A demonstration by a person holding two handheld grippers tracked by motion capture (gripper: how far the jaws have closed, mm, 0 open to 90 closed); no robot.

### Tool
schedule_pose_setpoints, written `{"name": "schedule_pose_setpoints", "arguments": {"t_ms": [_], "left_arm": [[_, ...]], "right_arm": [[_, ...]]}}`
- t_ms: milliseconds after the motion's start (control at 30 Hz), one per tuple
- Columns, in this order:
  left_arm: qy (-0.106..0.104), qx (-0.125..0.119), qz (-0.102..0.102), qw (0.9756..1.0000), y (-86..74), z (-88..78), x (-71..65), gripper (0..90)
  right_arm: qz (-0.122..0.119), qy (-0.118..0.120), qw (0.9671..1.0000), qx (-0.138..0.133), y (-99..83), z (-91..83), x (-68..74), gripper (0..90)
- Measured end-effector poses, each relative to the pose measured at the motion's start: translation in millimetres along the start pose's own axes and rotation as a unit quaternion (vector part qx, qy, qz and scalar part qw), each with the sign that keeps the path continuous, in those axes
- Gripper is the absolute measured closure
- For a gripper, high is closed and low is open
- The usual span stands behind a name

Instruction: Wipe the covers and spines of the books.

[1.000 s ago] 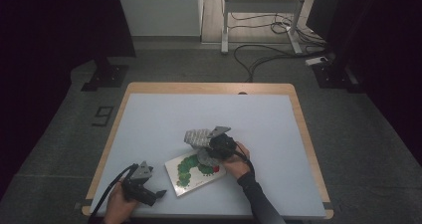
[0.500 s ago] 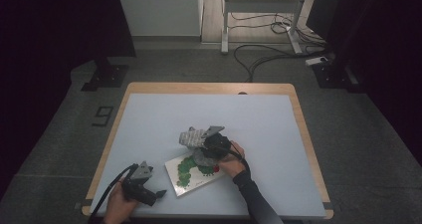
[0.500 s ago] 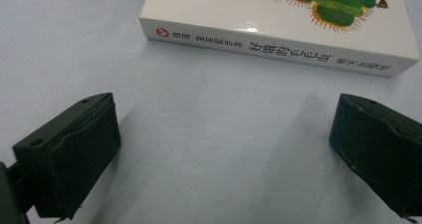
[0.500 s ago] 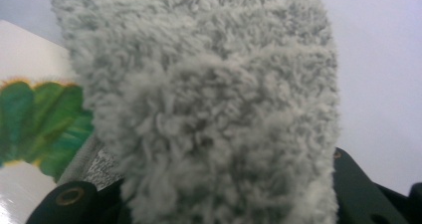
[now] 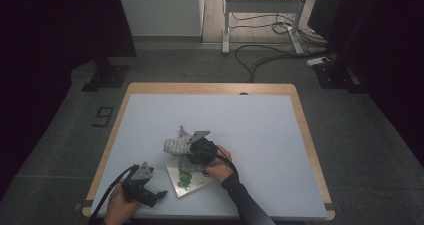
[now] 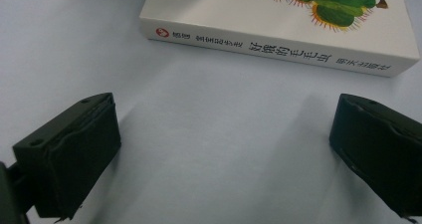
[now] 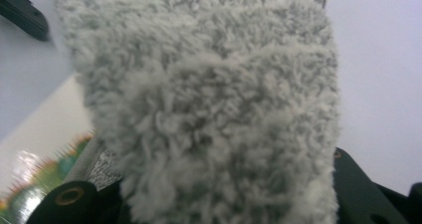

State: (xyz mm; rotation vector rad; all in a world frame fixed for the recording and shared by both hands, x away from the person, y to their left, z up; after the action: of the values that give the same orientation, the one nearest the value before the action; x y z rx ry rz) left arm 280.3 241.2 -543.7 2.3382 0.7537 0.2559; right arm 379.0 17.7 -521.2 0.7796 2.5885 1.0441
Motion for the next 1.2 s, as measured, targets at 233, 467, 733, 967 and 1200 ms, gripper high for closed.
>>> {"name": "schedule_pose_setpoints", "arguments": {"t_ms": [233,467,733,967,1200], "left_arm": [[0.000,0.000,0.000,1.0000,0.0,0.0,0.0,0.0],[0.002,0.001,0.001,1.0000,0.0,-0.5,-0.2,0.0],[0.011,0.001,-0.011,0.9999,-7.4,-7.6,3.5,0.0],[0.019,0.000,-0.022,0.9996,-13.5,-12.6,9.6,0.0],[0.018,-0.001,-0.021,0.9996,-13.7,-12.4,9.7,0.0]], "right_arm": [[-0.008,0.016,0.9998,-0.005,8.1,7.2,16.1,60.7],[-0.028,0.030,0.9991,-0.005,18.0,14.8,34.7,60.6],[-0.037,0.034,0.9987,-0.004,24.0,19.7,44.5,60.5],[-0.046,0.027,0.9985,-0.005,22.2,17.8,47.7,60.6],[-0.062,0.019,0.9979,-0.006,17.5,12.5,52.9,60.5]]}}
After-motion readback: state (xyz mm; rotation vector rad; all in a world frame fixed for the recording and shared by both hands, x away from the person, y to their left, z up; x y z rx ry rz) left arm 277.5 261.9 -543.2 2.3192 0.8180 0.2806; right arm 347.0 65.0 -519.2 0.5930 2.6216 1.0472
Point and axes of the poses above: each handheld gripper's, and its own axes: z roughly forward along the jaws, y roughly out of its top, x roughly to its left, the point moved 2 cm from there along z, roughly forward along the jaws, and after that the axes turned 1 degree about x, right-handed, at the moved point
